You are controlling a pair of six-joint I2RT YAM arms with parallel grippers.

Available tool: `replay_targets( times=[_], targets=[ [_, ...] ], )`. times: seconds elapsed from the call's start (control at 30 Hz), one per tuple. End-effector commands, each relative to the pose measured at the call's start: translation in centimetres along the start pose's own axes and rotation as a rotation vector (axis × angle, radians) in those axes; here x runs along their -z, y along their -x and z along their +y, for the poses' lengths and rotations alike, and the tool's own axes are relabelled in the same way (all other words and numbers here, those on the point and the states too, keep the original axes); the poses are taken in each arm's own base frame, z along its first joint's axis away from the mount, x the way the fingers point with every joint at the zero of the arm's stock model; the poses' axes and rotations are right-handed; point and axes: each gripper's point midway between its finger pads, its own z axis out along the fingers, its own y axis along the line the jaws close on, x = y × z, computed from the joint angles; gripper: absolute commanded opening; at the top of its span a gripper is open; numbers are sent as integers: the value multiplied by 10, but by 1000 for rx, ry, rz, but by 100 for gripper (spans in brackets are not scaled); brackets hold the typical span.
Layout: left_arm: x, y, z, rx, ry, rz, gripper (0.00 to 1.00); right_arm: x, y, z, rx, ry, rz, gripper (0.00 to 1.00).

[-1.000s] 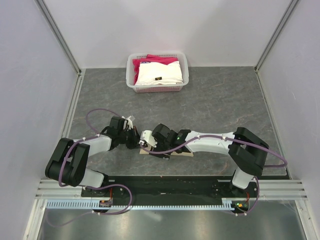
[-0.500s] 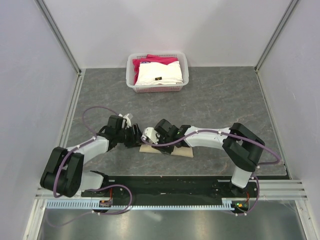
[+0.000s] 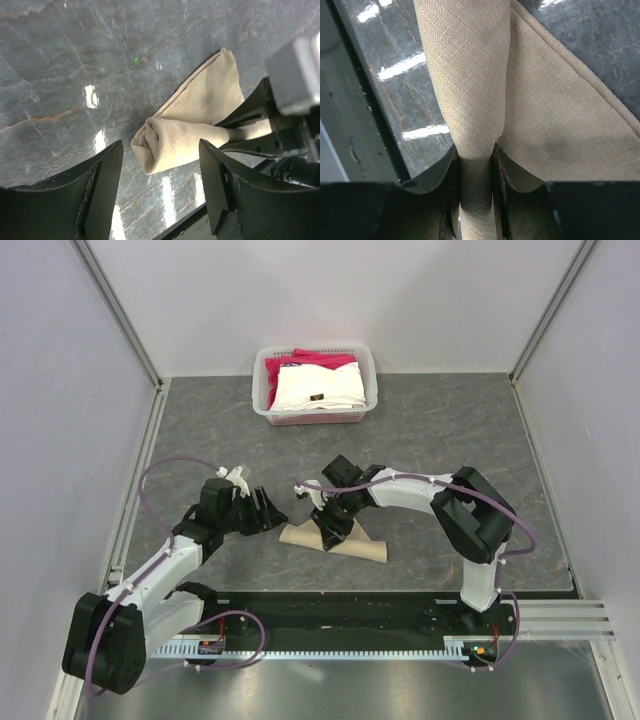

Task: Fold the napkin, place the utensils inside, and roll it up
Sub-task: Roll the napkin with the utensil

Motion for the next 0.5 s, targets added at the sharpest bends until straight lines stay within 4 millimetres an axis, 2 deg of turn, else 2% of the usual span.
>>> replay_targets(
  times=[0.0, 0.27, 0.47],
  targets=[
    [-5, -9, -4, -10, -59, 29, 67, -7, -4, 20, -91, 187, 25, 29],
    [-15, -24, -7, 17, -118, 89, 61, -18, -7, 11, -150, 266, 29, 29],
    [-21, -32, 2, 38, -101, 117, 49, -22, -6, 6, -161, 277, 31, 29]
  ],
)
